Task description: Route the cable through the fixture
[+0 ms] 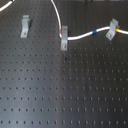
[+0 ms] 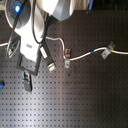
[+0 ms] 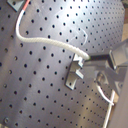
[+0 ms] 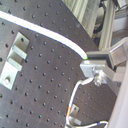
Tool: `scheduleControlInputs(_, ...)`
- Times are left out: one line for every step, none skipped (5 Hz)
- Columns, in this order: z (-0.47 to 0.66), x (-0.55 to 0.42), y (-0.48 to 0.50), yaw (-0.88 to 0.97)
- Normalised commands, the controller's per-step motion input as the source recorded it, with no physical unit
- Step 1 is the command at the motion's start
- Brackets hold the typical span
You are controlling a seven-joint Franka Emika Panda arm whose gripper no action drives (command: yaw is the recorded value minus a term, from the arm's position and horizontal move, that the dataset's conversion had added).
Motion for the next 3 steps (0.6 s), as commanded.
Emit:
scheduleControlInputs(0.41,-0.092,0.658,-0.14)
scheduleControlInputs(0.4,-0.033,0.61,-0.15)
scheduleControlInputs(0.33,-0.114,0.255,-0.29)
